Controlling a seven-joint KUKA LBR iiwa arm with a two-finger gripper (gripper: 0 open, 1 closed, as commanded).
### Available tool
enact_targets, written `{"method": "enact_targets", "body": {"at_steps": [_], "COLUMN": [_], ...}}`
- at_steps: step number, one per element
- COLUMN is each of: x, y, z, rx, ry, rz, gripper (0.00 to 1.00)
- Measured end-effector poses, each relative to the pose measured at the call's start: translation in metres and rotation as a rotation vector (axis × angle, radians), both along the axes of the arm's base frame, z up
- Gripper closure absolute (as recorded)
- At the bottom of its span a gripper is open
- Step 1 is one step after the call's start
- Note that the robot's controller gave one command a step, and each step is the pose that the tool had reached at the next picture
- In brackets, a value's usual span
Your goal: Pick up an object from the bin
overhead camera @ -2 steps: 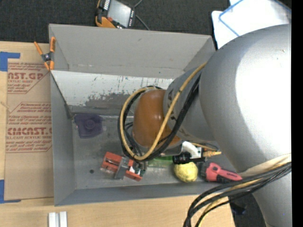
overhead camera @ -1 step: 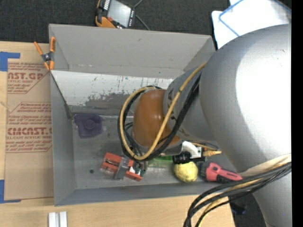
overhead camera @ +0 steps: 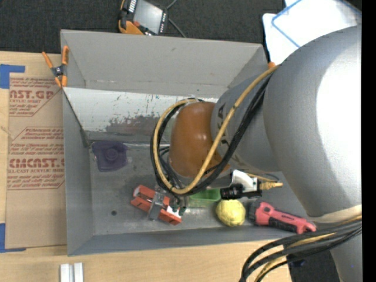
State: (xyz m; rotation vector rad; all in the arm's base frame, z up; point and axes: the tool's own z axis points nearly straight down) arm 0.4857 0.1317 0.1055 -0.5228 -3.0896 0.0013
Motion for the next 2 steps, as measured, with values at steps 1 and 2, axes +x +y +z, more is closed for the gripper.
{"method": "enact_targets", "body": {"at_steps": [1,2], "x": [0.0,-0.002], "y": [0.0,0.0], "z": [0.037,0.059], "rx": [0.0,0.0], "ry": [0.001,0.001], "rz": [0.001,0.001], "gripper": [1.0,1.0]}}
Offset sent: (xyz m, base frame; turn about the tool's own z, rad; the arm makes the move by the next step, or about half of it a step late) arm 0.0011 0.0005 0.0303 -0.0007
